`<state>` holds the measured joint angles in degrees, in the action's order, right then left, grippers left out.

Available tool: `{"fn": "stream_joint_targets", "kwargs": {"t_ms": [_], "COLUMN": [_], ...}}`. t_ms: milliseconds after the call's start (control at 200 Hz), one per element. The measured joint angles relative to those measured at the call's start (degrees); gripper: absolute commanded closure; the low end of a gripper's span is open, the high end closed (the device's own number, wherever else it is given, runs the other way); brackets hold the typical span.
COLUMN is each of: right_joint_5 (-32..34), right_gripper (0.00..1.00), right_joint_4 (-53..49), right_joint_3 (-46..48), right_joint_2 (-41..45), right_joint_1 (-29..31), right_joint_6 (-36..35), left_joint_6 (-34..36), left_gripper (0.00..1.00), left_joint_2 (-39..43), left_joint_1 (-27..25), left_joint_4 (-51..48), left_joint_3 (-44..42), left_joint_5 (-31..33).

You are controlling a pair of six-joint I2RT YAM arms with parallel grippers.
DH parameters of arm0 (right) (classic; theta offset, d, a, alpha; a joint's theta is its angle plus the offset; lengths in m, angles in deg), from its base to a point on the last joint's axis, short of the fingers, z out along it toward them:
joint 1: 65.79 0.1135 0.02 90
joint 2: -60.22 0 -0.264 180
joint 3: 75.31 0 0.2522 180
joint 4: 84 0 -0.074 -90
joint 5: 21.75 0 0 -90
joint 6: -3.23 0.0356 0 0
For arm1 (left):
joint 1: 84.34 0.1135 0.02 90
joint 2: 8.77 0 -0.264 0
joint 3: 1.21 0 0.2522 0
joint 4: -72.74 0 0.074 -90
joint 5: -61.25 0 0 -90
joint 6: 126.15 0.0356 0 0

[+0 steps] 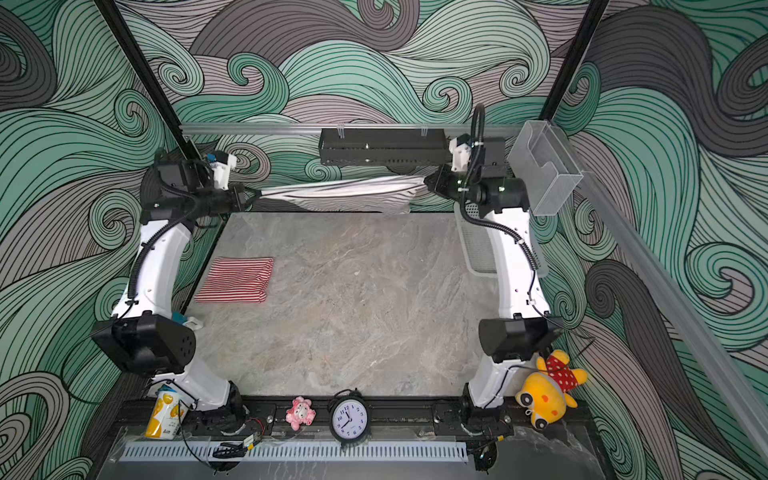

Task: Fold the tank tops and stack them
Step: 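Lift the striped garment with both grippers and stretch it farther from the robot, then lay the striped tank top flat by drawing both grippers toward the robot, then release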

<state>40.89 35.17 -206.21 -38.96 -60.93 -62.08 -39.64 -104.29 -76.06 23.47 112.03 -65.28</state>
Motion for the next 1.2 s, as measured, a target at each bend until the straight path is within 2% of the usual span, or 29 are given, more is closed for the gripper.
{"fn": "stream_joint_targets", "kwargs": {"t_ms": [110,220,400,521,701,1021,1196], "right_joint_5": [-0.5,-0.1,1.6,3.4,5.4,7.0,7.5], "right_gripper": [1.00,1.00,1.00,1.00,1.00,0.98,0.93], "right_joint_4": [7.3,12.3,15.9,17.8,18.4,17.5,17.8], "right_joint_3": [20.7,39.7,60.2,67.3,76.8,87.3,94.0], "right_joint_2": [4.0,8.9,22.6,28.5,31.5,45.5,48.0], "right_joint_1": [0.0,0.6,4.3,7.4,8.5,10.6,12.7], "right_joint_6": [1.6,2.6,3.9,4.2,4.7,8.8,11.5], "left_joint_6": [2.3,6.3,16.0,21.6,26.5,28.8,29.1], "left_gripper": [1.00,1.00,1.00,1.00,1.00,1.00,1.00], "left_joint_2": [-2.9,-4.9,-4.9,-4.9,-5.0,-1.2,-0.9], "left_joint_1": [0.0,0.1,0.1,-0.9,-3.5,-7.0,-8.1], "left_joint_4": [0.3,-3.1,-10.3,-15.5,-18.4,-19.1,-19.3], "left_joint_3": [-10.4,-17.2,-25.1,-27.9,-33.2,-38.5,-40.3], "left_joint_5": [-0.2,-0.3,0.2,2.7,6.9,13.0,14.5]}}
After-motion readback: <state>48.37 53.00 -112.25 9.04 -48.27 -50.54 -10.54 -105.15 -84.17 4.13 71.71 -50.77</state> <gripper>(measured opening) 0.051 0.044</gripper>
